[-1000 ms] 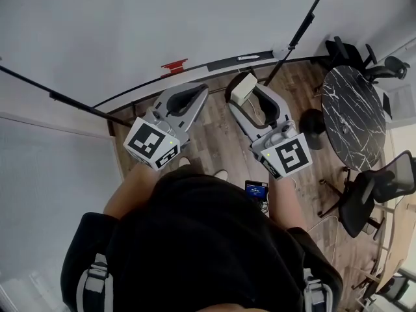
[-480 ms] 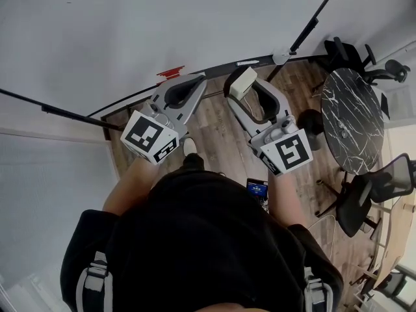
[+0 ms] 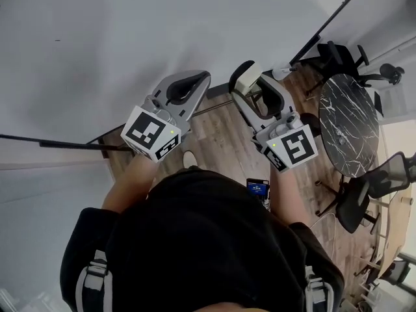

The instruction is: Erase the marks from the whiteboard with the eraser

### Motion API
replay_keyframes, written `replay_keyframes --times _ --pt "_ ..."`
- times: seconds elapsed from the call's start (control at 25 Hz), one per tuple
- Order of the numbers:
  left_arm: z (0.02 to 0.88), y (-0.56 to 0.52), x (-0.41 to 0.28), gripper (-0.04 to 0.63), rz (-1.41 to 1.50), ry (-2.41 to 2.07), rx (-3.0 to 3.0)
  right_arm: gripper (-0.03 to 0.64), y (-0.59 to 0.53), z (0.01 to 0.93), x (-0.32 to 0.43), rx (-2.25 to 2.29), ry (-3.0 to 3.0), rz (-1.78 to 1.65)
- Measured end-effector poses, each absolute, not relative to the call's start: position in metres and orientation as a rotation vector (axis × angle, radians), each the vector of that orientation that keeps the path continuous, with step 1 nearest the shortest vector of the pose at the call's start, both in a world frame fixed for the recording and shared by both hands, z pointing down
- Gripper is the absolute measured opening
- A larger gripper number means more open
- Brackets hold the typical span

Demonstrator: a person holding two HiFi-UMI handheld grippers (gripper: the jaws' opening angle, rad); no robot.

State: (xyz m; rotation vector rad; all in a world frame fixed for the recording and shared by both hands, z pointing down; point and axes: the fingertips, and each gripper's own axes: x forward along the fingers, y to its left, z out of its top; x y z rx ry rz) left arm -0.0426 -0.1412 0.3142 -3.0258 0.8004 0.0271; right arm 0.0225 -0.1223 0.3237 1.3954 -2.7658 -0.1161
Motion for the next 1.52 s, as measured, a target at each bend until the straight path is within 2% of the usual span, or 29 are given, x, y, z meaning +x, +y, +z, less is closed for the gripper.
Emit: replay_keyframes --times 0.44,0.76,1.52 --pt "0.291 -0.207 -0.033 0.005 0.084 0.661 -3.032 0.233 -0.207 0.257 0.044 1.653 -2.572 -0.269" --pt "0.28 -0.227 -0.019 0.005 0.07 0.779 -2.974 0.233 -0.259 0.213 0.05 1.646 -2.567 -0.426" --pt "0.275 -0.25 -0.01 0.005 0.077 0.994 -2.89 0.233 -0.291 0.202 0.046 1.541 -2.683 -0.489"
